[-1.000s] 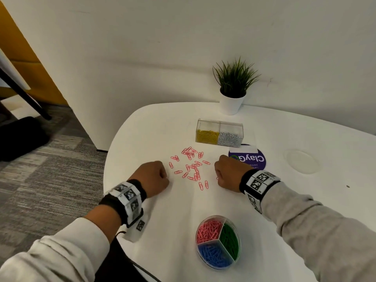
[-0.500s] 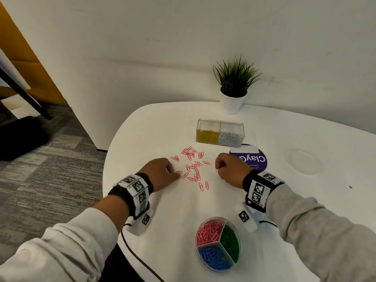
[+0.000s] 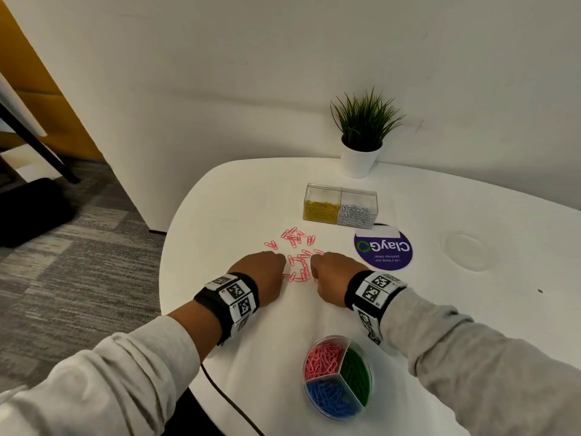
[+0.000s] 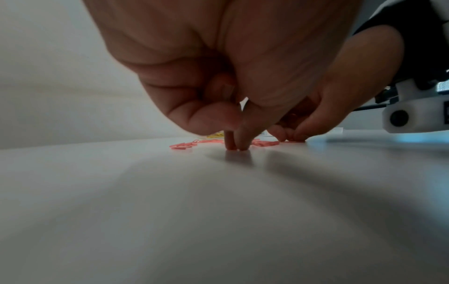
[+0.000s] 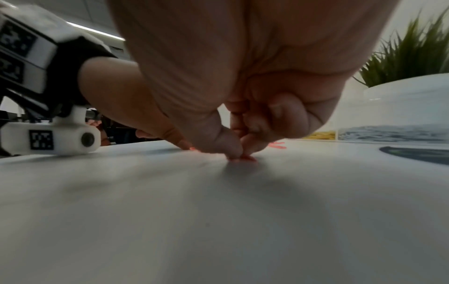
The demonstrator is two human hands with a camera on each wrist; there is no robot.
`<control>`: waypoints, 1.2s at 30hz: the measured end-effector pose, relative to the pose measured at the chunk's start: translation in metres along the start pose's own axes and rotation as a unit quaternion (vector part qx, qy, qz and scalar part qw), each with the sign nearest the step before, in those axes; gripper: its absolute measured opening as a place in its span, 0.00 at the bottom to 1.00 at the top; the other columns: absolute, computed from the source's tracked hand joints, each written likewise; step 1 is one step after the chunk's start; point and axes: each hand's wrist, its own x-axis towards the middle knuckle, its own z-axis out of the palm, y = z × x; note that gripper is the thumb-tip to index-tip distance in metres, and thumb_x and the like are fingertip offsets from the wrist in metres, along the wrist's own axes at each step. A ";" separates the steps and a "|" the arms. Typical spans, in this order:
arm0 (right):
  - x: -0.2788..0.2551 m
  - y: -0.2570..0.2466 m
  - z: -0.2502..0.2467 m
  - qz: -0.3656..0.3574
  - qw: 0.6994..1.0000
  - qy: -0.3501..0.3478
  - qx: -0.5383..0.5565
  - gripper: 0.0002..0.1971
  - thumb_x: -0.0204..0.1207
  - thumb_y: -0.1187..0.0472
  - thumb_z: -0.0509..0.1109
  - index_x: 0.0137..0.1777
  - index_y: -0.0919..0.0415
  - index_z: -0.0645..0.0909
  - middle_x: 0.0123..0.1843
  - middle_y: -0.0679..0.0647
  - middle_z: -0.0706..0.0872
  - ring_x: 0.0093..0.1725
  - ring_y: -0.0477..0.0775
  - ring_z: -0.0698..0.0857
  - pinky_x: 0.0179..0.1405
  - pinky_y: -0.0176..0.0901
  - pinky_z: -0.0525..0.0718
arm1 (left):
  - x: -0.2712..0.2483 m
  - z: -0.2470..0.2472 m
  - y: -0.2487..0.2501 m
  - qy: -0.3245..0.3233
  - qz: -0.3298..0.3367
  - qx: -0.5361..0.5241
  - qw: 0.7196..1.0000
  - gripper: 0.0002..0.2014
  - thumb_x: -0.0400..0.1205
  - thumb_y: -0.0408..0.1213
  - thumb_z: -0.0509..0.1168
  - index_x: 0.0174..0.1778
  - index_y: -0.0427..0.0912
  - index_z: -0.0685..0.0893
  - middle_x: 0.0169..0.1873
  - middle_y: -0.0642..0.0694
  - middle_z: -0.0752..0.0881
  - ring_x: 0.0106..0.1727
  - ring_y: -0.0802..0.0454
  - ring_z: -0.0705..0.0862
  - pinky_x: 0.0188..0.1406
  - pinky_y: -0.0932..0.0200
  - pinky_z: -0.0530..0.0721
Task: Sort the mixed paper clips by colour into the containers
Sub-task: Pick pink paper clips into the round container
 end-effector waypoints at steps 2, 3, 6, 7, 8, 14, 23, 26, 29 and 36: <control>-0.001 0.005 -0.004 0.012 1.000 -0.014 0.013 0.13 0.79 0.61 0.65 0.62 0.58 0.74 0.58 0.56 0.81 0.55 0.59 0.82 0.49 0.47 0.79 | 0.000 -0.004 -0.002 -0.016 -0.013 -0.006 1.000 0.10 0.85 0.44 0.56 0.57 0.45 0.77 0.55 0.45 0.83 0.50 0.46 0.80 0.45 0.57 0.74; 0.000 0.009 -0.006 0.022 0.999 -0.023 0.034 0.12 0.79 0.59 0.66 0.61 0.56 0.75 0.57 0.53 0.81 0.54 0.56 0.81 0.50 0.46 0.79 | 0.000 -0.005 -0.005 -0.027 -0.024 -0.017 0.999 0.12 0.85 0.47 0.55 0.55 0.45 0.77 0.55 0.45 0.83 0.49 0.47 0.79 0.46 0.56 0.75; 0.004 0.023 -0.014 0.117 0.954 0.027 0.275 0.04 0.78 0.63 0.64 0.46 0.57 0.81 0.43 0.50 0.83 0.42 0.51 0.82 0.40 0.42 0.79 | 0.003 -0.008 -0.022 -0.039 -0.107 -0.193 0.975 0.16 0.88 0.46 0.51 0.51 0.41 0.82 0.55 0.43 0.84 0.52 0.43 0.81 0.53 0.54 0.78; 0.005 0.029 -0.017 0.164 0.885 0.058 0.432 0.08 0.77 0.67 0.62 0.40 0.60 0.80 0.36 0.53 0.82 0.35 0.53 0.80 0.34 0.42 0.77 | 0.004 -0.008 -0.029 -0.035 -0.146 -0.322 0.935 0.15 0.88 0.42 0.52 0.46 0.40 0.82 0.47 0.42 0.84 0.44 0.42 0.81 0.45 0.55 0.79; 0.004 0.034 -0.019 0.202 0.777 0.077 0.591 0.10 0.75 0.71 0.59 0.36 0.63 0.78 0.33 0.57 0.78 0.31 0.54 0.78 0.30 0.42 0.75 | 0.003 -0.009 -0.033 -0.029 -0.189 -0.456 0.869 0.14 0.86 0.40 0.54 0.39 0.40 0.79 0.36 0.42 0.80 0.33 0.44 0.77 0.33 0.57 0.75; 0.005 0.038 -0.024 0.194 0.754 0.061 0.625 0.07 0.76 0.69 0.63 0.37 0.62 0.76 0.35 0.57 0.77 0.30 0.52 0.75 0.27 0.41 0.72 | 0.000 -0.009 -0.030 -0.045 -0.216 -0.666 0.713 0.10 0.86 0.42 0.65 0.45 0.39 0.79 0.22 0.46 0.77 0.21 0.51 0.77 0.20 0.61 0.77; -0.002 0.011 -0.005 -0.012 0.998 -0.048 0.037 0.11 0.80 0.55 0.67 0.50 0.62 0.84 0.52 0.55 0.87 0.51 0.56 0.84 0.53 0.50 0.84 | 0.007 0.001 -0.005 -0.011 -0.025 -0.117 0.993 0.14 0.84 0.56 0.63 0.52 0.50 0.83 0.51 0.51 0.84 0.53 0.50 0.82 0.54 0.54 0.80; -0.009 0.015 -0.012 -0.020 0.998 -0.040 0.050 0.07 0.77 0.54 0.68 0.46 0.57 0.81 0.49 0.53 0.84 0.47 0.55 0.83 0.48 0.48 0.84 | 0.007 0.002 0.000 0.007 0.000 -0.037 0.999 0.12 0.86 0.49 0.59 0.58 0.48 0.81 0.55 0.47 0.85 0.56 0.44 0.83 0.50 0.56 0.79; -0.029 0.011 -0.029 -0.039 0.991 -0.004 0.124 0.04 0.75 0.56 0.69 0.42 0.53 0.76 0.45 0.47 0.82 0.45 0.53 0.81 0.46 0.47 0.82 | 0.006 -0.001 0.000 0.003 0.004 -0.015 1.000 0.11 0.86 0.46 0.57 0.57 0.47 0.81 0.54 0.46 0.86 0.53 0.44 0.84 0.45 0.57 0.77; -0.112 -0.031 -0.029 -0.154 0.981 -0.059 0.107 0.02 0.75 0.60 0.66 0.45 0.54 0.76 0.46 0.49 0.81 0.44 0.51 0.79 0.46 0.47 0.82 | -0.019 -0.023 -0.003 -0.065 -0.005 -0.089 0.994 0.08 0.81 0.47 0.62 0.47 0.47 0.80 0.43 0.55 0.81 0.46 0.51 0.80 0.41 0.59 0.75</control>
